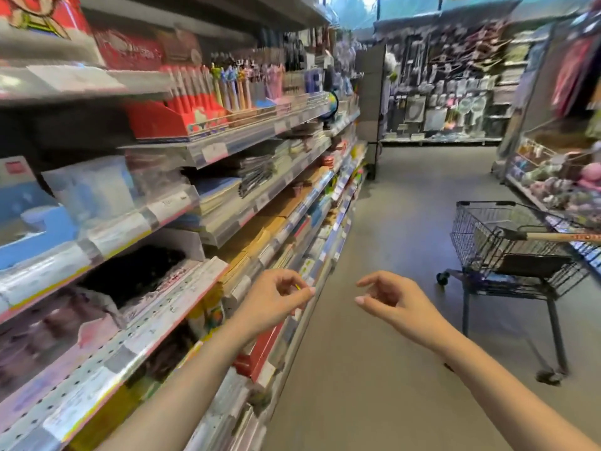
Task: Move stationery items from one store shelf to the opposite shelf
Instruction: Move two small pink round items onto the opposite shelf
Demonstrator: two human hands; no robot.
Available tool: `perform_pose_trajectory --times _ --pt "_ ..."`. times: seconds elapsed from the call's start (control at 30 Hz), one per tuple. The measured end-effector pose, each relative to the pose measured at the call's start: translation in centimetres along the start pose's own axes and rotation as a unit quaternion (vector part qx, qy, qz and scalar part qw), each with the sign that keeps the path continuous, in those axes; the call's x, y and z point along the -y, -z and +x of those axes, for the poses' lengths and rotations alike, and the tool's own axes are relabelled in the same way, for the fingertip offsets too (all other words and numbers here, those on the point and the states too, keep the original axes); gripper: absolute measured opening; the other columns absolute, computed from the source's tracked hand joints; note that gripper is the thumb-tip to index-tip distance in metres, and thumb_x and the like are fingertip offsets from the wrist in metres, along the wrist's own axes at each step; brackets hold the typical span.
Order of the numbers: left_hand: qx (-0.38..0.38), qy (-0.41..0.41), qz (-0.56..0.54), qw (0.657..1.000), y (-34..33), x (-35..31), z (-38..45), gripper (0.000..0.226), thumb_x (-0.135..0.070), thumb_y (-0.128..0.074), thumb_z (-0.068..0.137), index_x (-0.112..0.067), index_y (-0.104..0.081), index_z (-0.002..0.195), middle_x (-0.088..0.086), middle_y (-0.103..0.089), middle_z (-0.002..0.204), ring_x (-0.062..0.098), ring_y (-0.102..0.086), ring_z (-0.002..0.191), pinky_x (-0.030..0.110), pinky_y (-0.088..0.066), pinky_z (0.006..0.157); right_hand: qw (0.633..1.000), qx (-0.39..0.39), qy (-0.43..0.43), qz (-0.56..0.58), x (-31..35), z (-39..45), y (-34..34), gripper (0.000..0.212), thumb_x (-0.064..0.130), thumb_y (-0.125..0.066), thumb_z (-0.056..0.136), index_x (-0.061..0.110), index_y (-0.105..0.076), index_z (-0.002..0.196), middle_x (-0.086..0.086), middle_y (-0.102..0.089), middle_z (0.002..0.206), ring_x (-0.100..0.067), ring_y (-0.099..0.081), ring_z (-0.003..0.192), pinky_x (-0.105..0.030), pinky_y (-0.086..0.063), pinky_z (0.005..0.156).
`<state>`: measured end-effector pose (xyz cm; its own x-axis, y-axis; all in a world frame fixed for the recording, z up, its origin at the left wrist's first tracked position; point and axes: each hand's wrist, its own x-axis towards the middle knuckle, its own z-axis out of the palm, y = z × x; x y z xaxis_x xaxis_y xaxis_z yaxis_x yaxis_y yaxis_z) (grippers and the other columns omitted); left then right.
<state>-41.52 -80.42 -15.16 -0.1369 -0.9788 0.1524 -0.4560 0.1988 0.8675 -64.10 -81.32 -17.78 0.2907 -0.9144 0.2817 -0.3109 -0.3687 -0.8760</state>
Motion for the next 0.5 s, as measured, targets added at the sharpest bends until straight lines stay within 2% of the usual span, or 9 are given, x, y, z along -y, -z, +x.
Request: perform_pose_trajectory --times 0.13,0.2,0.27,0.37,0.5 --pt "0.005 -0.003 0.012 1.0 0.4 1.2 7.6 0.02 -0.022 -0.068 0.082 -0.002 -0.067 0.081 0.018 -0.066 0.068 0.019 -0.059 0.061 0.025 -0.047 0.058 1.0 -0.007 -0.005 0.006 -2.7 6.7 1.7 0.013 0.017 -0.071 0.079 0.025 -0.062 0.085 0.004 -0.061 0.066 -0.009 -0.052 0.057 -0.02 -0.044 0.057" --pt "0.0 -0.002 0.009 1.0 0.2 1.9 10.8 0.02 -0.023 -0.068 0.081 -0.003 -0.069 0.081 0.022 -0.067 0.071 0.021 -0.06 0.064 0.029 -0.048 0.06 1.0 -0.008 -0.005 0.021 -4.2 9.5 2.5 0.014 0.016 -0.07 0.079 0.025 -0.062 0.085 0.004 -0.061 0.065 -0.014 -0.051 0.058 -0.028 -0.043 0.059" --pt "0.007 0.004 0.009 1.0 -0.2 2.3 13.8 0.02 -0.024 -0.067 0.081 -0.004 -0.069 0.082 0.017 -0.067 0.069 0.013 -0.06 0.061 0.025 -0.049 0.058 0.999 -0.007 -0.01 0.033 -5.8 12.3 3.4 0.014 0.016 -0.07 0.079 0.026 -0.062 0.085 0.005 -0.061 0.064 -0.016 -0.051 0.058 -0.031 -0.043 0.059" --pt "0.013 0.014 0.008 1.0 -1.4 2.8 18.7 0.021 -0.021 -0.065 0.084 0.001 -0.068 0.084 0.003 -0.063 0.062 -0.002 -0.055 0.049 0.012 -0.043 0.049 0.999 -0.007 -0.012 0.038 -8.5 16.4 5.3 0.014 0.017 -0.07 0.079 0.027 -0.063 0.084 0.006 -0.06 0.063 -0.015 -0.048 0.057 -0.028 -0.041 0.057" --pt "0.0 0.021 0.011 1.0 -3.9 3.7 25.8 0.02 -0.02 -0.066 0.083 0.0 -0.068 0.083 0.008 -0.064 0.066 0.001 -0.054 0.049 0.013 -0.045 0.051 0.999 0.007 -0.007 0.05 -12.5 22.7 8.7 0.014 0.015 -0.07 0.08 0.026 -0.063 0.084 0.008 -0.058 0.061 -0.016 -0.046 0.058 -0.028 -0.04 0.057"
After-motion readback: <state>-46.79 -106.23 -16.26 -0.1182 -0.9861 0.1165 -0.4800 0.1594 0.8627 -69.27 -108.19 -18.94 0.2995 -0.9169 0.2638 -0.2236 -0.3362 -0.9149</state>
